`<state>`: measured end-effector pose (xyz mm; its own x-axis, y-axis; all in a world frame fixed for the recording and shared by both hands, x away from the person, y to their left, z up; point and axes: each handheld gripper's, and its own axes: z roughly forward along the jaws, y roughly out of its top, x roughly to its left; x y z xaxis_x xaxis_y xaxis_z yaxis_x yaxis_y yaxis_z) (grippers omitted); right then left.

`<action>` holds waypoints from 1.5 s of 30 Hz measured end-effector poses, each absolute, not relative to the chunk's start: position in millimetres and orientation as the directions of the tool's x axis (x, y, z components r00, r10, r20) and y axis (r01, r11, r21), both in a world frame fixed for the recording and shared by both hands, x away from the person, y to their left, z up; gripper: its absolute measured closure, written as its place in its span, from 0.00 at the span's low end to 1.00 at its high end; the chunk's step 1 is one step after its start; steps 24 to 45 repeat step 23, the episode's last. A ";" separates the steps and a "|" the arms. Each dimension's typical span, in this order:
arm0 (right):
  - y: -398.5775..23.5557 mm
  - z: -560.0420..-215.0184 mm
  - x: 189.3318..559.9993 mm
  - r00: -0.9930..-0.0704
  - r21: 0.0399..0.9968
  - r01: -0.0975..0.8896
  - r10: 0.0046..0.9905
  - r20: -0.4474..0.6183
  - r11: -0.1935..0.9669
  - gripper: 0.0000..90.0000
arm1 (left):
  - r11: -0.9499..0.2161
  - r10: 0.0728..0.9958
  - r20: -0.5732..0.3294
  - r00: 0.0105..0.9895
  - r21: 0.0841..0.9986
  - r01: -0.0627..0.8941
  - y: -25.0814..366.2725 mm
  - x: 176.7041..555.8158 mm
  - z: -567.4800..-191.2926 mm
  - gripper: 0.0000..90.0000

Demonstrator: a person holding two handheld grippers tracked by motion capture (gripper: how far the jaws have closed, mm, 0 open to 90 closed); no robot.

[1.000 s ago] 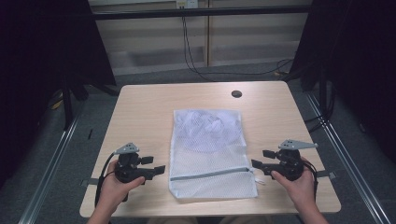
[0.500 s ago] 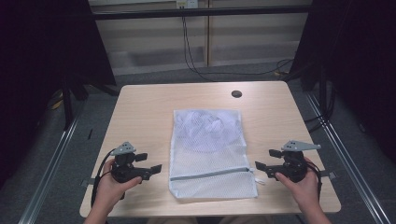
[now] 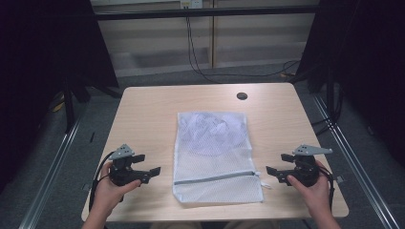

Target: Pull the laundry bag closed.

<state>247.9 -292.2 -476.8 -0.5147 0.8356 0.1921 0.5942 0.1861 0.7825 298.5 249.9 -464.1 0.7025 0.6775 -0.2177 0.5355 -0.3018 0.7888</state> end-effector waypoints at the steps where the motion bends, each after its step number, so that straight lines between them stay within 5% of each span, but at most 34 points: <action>1: -294.0 -477.4 248.1 -0.515 0.782 0.595 0.836 0.192 0.187 0.14 | -0.302 0.678 -0.215 0.703 0.790 0.534 250.7 298.8 -464.5 0.11; 45: -306.3 -490.4 252.3 -0.504 0.734 0.625 0.856 0.120 0.265 0.09 | -0.362 0.703 -0.150 0.695 0.765 0.532 263.5 307.1 -483.8 0.05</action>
